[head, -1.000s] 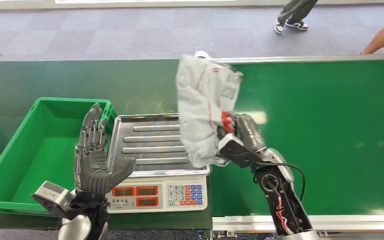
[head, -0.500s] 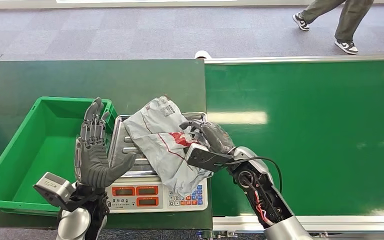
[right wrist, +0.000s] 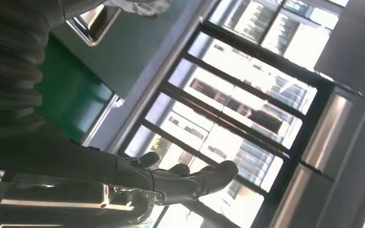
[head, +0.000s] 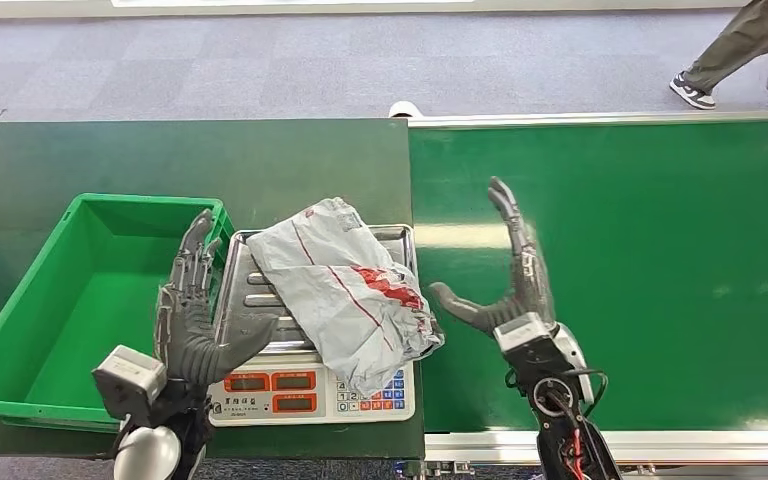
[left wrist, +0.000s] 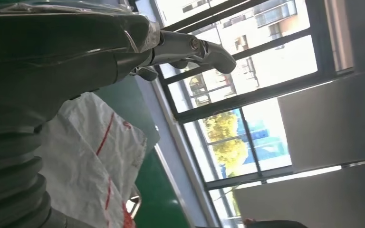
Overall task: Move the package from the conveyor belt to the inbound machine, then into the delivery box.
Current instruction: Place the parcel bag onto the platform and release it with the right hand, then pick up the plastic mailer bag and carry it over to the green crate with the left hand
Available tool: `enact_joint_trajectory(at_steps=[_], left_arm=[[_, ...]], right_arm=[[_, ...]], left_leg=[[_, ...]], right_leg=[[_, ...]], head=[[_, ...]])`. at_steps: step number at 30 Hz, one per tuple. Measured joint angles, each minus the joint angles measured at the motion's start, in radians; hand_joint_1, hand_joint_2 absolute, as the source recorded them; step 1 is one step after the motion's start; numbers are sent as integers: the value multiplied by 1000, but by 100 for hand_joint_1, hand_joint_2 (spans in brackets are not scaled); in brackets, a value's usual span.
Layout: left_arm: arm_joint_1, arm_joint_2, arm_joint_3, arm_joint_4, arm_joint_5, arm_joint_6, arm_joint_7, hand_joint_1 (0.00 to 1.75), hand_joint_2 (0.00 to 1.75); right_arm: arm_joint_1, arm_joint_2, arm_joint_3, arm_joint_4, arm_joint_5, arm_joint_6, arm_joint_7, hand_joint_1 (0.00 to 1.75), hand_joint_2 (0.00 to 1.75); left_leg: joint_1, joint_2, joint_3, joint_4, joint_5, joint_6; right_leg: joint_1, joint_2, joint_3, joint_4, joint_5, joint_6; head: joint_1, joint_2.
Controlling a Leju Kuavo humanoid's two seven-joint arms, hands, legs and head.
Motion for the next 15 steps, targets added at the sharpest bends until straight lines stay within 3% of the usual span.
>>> enact_joint_trajectory(at_steps=[6, 15], left_arm=[[-54, 0, -63, 66, -225, 62, 147, 0, 175], [-199, -14, -178, 264, -498, 165, 316, 0, 175]], right_arm=[[61, 9, -20, -130, -36, -117, -36, 0, 175], [69, 10, 39, -197, 88, -123, 17, 0, 175]], left_leg=[[0, 0, 0, 0, 0, 0], [0, 0, 0, 0, 0, 0]], right_leg=[[0, 0, 1, 0, 0, 0], [0, 0, 1, 0, 0, 0]], head=[[0, 0], [0, 0]])
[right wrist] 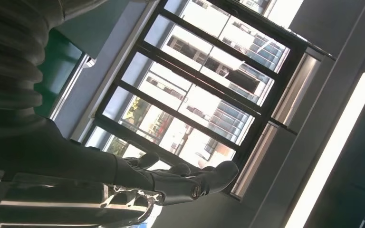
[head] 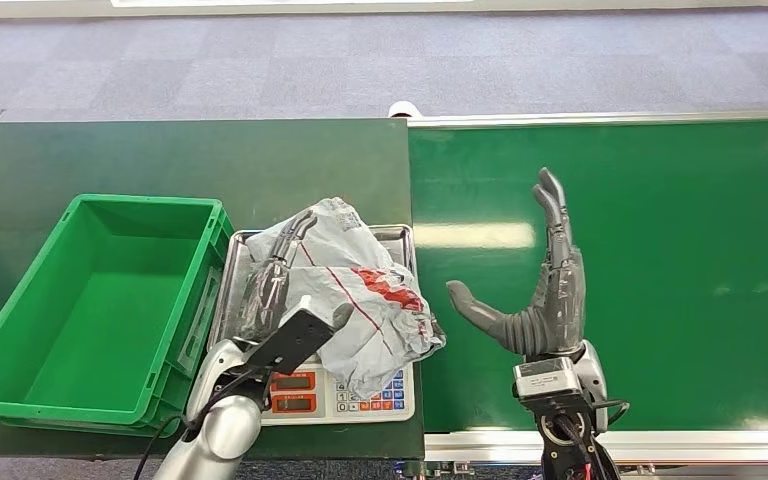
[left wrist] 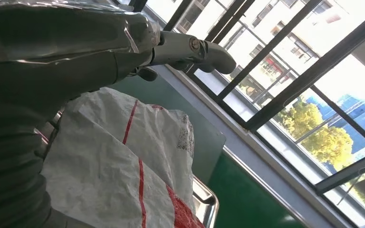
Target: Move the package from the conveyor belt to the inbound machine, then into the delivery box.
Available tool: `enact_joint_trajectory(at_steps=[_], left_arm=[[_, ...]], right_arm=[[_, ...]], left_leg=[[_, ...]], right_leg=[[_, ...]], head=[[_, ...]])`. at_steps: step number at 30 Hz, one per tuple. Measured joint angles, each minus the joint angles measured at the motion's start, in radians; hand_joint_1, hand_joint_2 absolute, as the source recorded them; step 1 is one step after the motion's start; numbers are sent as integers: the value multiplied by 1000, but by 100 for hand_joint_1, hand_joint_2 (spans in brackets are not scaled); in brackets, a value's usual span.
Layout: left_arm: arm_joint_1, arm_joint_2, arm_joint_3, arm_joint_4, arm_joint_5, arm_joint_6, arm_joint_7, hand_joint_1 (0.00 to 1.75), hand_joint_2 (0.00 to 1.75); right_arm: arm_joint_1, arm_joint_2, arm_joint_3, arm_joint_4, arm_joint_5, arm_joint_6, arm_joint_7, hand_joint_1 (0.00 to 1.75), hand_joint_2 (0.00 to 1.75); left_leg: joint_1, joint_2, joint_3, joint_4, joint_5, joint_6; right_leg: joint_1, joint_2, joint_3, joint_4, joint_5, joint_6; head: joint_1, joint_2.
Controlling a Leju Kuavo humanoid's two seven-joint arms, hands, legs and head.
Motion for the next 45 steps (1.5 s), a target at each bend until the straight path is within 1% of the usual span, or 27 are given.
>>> enact_joint_trajectory(at_steps=[3, 6, 7, 8, 9, 10, 11, 13, 16, 21, 24, 25, 27, 28, 30, 32, 35, 38, 40, 42, 45], left_arm=[[-39, -13, -31, 67, -58, 2, 25, 0, 175], [-77, -29, -57, 133, -80, -32, 36, 0, 175], [-89, -33, -65, 156, -84, -47, 39, 9, 175], [-101, -38, -73, 178, -87, -64, 42, 39, 175], [-111, -41, -81, 201, -89, -82, 45, 73, 175], [-121, -44, -88, 223, -90, -102, 47, 112, 175], [-131, -46, -95, 246, -91, -121, 49, 144, 175], [-147, -51, -108, 289, -96, -156, 53, 164, 175], [-171, -56, -124, 349, -108, -192, 62, 167, 175], [-216, -65, -136, 433, -121, -217, 72, 164, 175], [-237, -71, -136, 466, -125, -218, 79, 154, 175], [-241, -73, -136, 472, -125, -217, 80, 155, 175], [-246, -74, -136, 479, -113, -215, 66, 166, 175], [-246, -74, -135, 479, -99, -212, 48, 172, 175], [-238, -74, -131, 468, -61, -196, -3, 174, 175], [-218, -72, -128, 432, -18, -168, -54, 175, 175], [-181, -65, -121, 340, 69, -113, -124, 175, 175], [-143, -54, -111, 220, 188, -71, -192, 175, 175], [-115, -45, -103, 129, 239, -32, -233, 175, 175], [-88, -37, -95, 35, 250, 36, -279, 175, 175], [-55, -24, -84, -96, 208, 178, -335, 175, 175]], right_arm=[[0, 0, 23, 0, 20, 7, 3, 0, 175], [0, -1, 39, 0, 35, 14, 4, 0, 175], [0, -1, 44, 0, 42, 19, 4, 0, 175], [0, -1, 48, 0, 49, 24, 5, 0, 175], [0, -1, 52, 0, 57, 29, 6, 0, 175], [0, -1, 55, 0, 64, 35, 7, 0, 175], [0, -1, 58, 0, 69, 41, 8, 0, 175], [0, 0, 62, 0, 77, 49, 10, 0, 175], [-1, 0, 64, 1, 83, 55, 12, 0, 175], [-3, 0, 64, 6, 86, 55, 14, 0, 175], [-3, 0, 65, 7, 90, 55, 15, 0, 175], [-3, 0, 65, 7, 93, 55, 16, 0, 175], [-3, 0, 66, 7, 96, 55, 19, 0, 175], [-3, 0, 67, 7, 98, 55, 20, 0, 175], [-3, 0, 67, 7, 99, 56, 22, 0, 175], [-3, 0, 67, 7, 98, 59, 22, 0, 175], [-2, 0, 67, 7, 99, 68, 22, 0, 175], [-1, 0, 67, 7, 103, 76, 22, 0, 175], [-1, 0, 66, 6, 104, 77, 22, 0, 175], [0, 0, 65, 5, 104, 75, 22, 0, 175], [1, -3, 62, 5, 104, 70, 22, 0, 175]], left_leg=[[0, 0, 0, 0, 0, 0], [0, 0, 0, 0, 0, 0], [0, 0, 0, 0, 0, 0], [0, 0, 0, 0, 0, 0], [0, 0, 0, 0, 0, 0], [0, 0, 0, 0, 0, 0], [0, 0, 0, 0, 0, 0], [0, 0, 0, 0, 0, 0], [0, 0, 0, 0, 0, 0], [0, 0, 0, 0, 0, 0], [0, 0, 0, 0, 0, 0], [0, 0, 0, 0, 0, 0], [0, 0, 0, 0, 0, 0], [0, 0, 0, 0, 0, 0], [0, 0, 0, 0, 0, 0], [0, 0, -1, 0, 0, 0], [0, 0, -1, 0, 0, 0], [0, 0, -2, 0, 0, 0], [0, 0, -2, 0, 0, 0], [0, 0, -2, 0, 0, 0], [0, 0, -2, 0, 0, 0]], right_leg=[[0, 0, 0, 0, 0, 0], [0, 0, 0, 0, 0, 0], [0, 0, 0, 0, 0, 0], [0, 0, 0, 0, 0, 0], [0, 0, 0, 0, 0, 0], [0, 0, 0, 0, 0, 0], [0, 0, 0, 0, 0, 0], [0, 0, 0, 0, 0, 0], [0, 0, 0, 0, 0, 0], [0, 0, 1, 0, 0, 0], [0, 0, 1, 0, 0, 0], [0, 0, 1, 0, 0, 0], [0, 0, 1, 0, 0, 0], [0, 0, 1, 0, 0, 0], [0, 0, 1, 0, 0, 0], [0, 0, 0, 0, 0, 0], [0, 0, 0, 0, 0, 0], [0, 0, -1, 0, 0, 0], [0, 0, -1, 0, 0, 0], [0, 0, -1, 0, 0, 0], [0, 0, -1, 0, 0, 0]], head=[[0, 0], [0, 0], [0, 0], [0, 0], [0, 0], [0, 0], [0, 0], [0, 0], [0, 0], [0, 0], [0, 0], [0, 0], [0, 0], [0, 0], [0, 0], [0, 0], [0, 0], [0, 0], [0, 0], [0, 0], [0, 0]])
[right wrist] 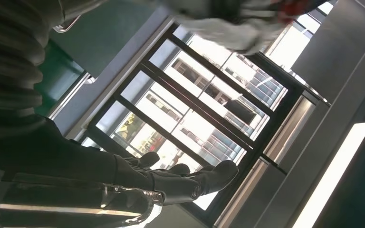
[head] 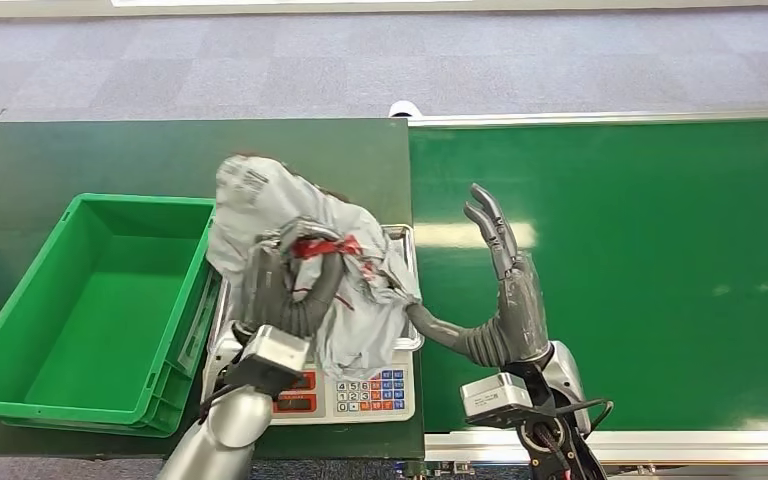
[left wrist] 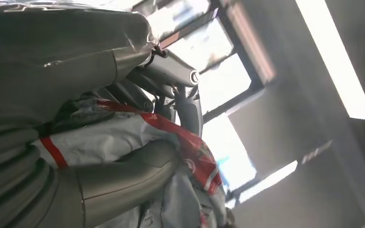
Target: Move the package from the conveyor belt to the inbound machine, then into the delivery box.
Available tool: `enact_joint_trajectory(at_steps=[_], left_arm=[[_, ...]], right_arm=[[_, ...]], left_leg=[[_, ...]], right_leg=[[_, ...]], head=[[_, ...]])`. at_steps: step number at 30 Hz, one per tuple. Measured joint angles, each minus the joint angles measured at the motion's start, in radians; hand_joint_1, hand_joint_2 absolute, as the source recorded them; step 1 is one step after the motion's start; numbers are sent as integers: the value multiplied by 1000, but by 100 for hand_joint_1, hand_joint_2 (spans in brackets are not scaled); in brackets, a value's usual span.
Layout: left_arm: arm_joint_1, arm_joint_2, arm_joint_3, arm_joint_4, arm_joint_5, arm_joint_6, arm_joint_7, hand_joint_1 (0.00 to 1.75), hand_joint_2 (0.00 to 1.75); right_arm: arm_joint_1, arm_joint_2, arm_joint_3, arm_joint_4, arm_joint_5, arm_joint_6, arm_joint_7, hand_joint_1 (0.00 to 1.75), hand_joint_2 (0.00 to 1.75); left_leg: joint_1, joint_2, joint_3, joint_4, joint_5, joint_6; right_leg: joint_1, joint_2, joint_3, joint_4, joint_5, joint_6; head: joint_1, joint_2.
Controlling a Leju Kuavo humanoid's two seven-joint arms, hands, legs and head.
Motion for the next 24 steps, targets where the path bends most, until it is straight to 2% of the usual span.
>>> enact_joint_trajectory(at_steps=[3, 6, 10, 13, 16, 17, 20, 21, 24], left_arm=[[17, 12, 15, -98, -74, 137, -6, 175, 175], [20, 27, 47, -150, -129, 216, 48, 175, 175], [20, 45, 105, -164, -159, 254, 116, 175, 175], [16, 53, 172, -148, -198, 269, 203, 175, 175], [1, 59, 263, -99, -219, 268, 281, 164, 175], [-5, 61, 292, -78, -223, 266, 302, 140, 175], [-23, 66, 367, -17, -233, 253, 350, 27, 175], [-28, 66, 388, 3, -237, 250, 361, 7, 175], [-39, 68, 436, 47, -249, 250, 383, 0, 175]], right_arm=[[1, -3, -1, 0, -1, -11, 1, 0, 175], [7, -7, -2, 0, -1, -23, 3, 0, 175], [18, -11, -2, 0, -1, -37, 3, 0, 175], [24, -13, -2, -2, 2, -53, 6, 0, 175], [28, -15, -2, -3, 8, -60, 14, 0, 175], [28, -16, -2, -3, 10, -60, 17, 0, 175], [27, -16, -2, -3, 15, -61, 30, 0, 175], [26, -16, -1, -3, 16, -61, 34, 0, 175], [22, -16, 0, -3, 18, -61, 44, 0, 175]], left_leg=[[0, 0, 0, 0, 0, 0], [0, 0, 0, 0, 0, 0], [0, 0, 1, 0, 0, 0], [0, 0, 1, 0, 0, 0], [0, 0, 1, 0, 0, 0], [0, 0, 1, 0, 0, 0], [0, 0, 1, 0, 0, 0], [0, 0, 1, 0, 0, 0], [0, 0, 1, 0, 0, 0]], right_leg=[[0, 0, 0, 0, 0, 0], [0, 0, 0, 0, 0, 0], [0, 0, 0, 0, 0, 0], [0, 0, 0, 0, 0, 0], [0, 0, 0, 0, 0, 0], [0, 0, 0, 0, 0, 0], [0, 0, 0, 0, 0, 0], [0, 0, 0, 0, 0, 0], [0, 0, 0, 0, 0, 0]], head=[[0, 0], [0, 0], [0, 0], [0, 0], [0, 0], [0, 0], [0, 0], [0, 0], [0, 0]])
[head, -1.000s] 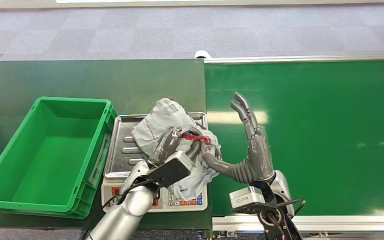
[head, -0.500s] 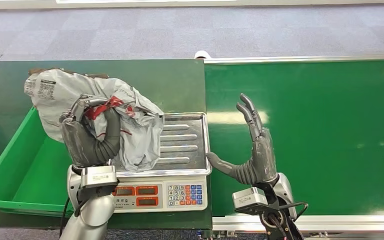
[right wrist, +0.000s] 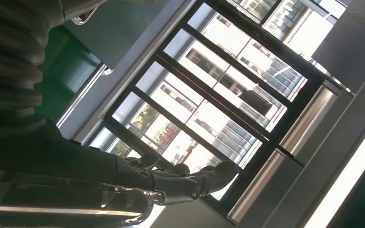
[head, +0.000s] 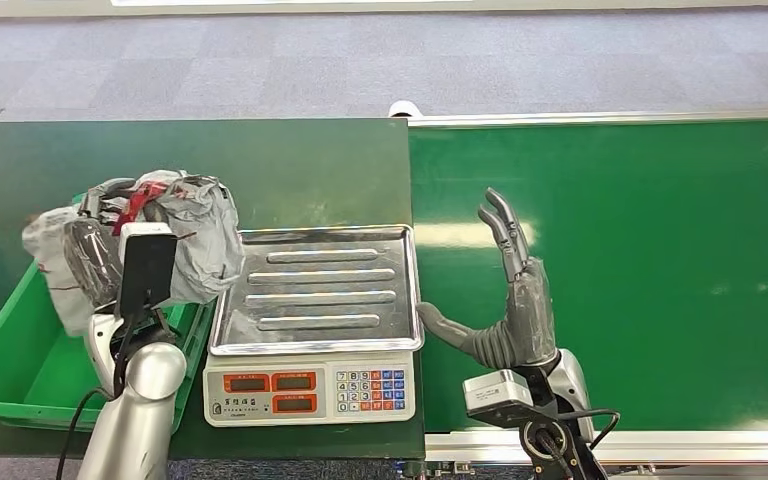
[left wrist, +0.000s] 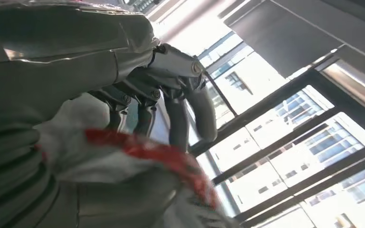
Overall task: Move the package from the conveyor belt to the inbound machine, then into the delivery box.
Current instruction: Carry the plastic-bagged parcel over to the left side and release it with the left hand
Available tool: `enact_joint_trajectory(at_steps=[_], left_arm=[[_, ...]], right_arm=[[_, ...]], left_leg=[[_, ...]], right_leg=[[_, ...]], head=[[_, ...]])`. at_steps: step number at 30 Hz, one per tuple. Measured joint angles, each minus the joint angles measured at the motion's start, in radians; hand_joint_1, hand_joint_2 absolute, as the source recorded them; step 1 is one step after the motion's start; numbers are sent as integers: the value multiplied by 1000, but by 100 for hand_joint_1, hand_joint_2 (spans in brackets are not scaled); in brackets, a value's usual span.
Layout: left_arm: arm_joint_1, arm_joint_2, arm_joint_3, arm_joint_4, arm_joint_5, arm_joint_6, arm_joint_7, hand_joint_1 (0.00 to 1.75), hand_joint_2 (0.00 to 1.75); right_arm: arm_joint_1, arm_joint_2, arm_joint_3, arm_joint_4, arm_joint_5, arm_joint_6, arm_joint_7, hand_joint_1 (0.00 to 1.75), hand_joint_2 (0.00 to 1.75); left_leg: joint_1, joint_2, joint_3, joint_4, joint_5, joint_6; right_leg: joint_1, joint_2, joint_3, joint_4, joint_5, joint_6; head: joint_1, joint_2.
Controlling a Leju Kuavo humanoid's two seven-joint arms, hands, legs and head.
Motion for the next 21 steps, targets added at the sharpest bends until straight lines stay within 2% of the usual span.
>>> enact_joint_trajectory(at_steps=[4, 6, 9, 13, 15, 21], left_arm=[[-8, 0, 41, 38, -11, 0, 19, 0, 175], [-10, -1, 52, 50, 26, -3, -2, 0, 175], [-11, -5, 58, 55, 177, -31, -94, 0, 175], [-1, -15, 48, 29, 488, -150, -275, 0, 175], [15, -20, 31, -1, 589, -199, -342, 0, 175], [86, -23, -46, -106, 731, -321, -409, 0, 175]], right_arm=[[-3, -2, 2, 0, -1, -4, 4, 0, 175], [-3, -2, 2, 0, -2, -6, 6, 0, 175], [-3, -4, 4, 0, -5, -8, 9, 0, 175], [-3, -8, 6, 0, -17, 0, 8, 0, 175], [-4, -10, 6, 1, -26, 7, 5, 0, 175], [-7, -18, 5, 1, -51, 24, 2, 0, 175]], left_leg=[[0, 0, 0, 0, 0, 0], [0, 0, 0, 0, 0, 0], [0, 0, 0, 0, 0, 0], [0, 0, 0, 0, 0, 0], [0, 0, 0, 0, 0, 0], [0, 0, 0, 0, 0, 0]], right_leg=[[0, 0, 0, 0, 0, 0], [0, 0, 0, 0, 0, 0], [0, 0, 0, 0, 0, 0], [0, 0, 0, 0, 0, 0], [0, 0, 0, 0, 0, 0], [0, 0, 0, 0, 0, 0]], head=[[0, 0], [0, 0], [0, 0], [0, 0], [0, 0], [0, 0]])
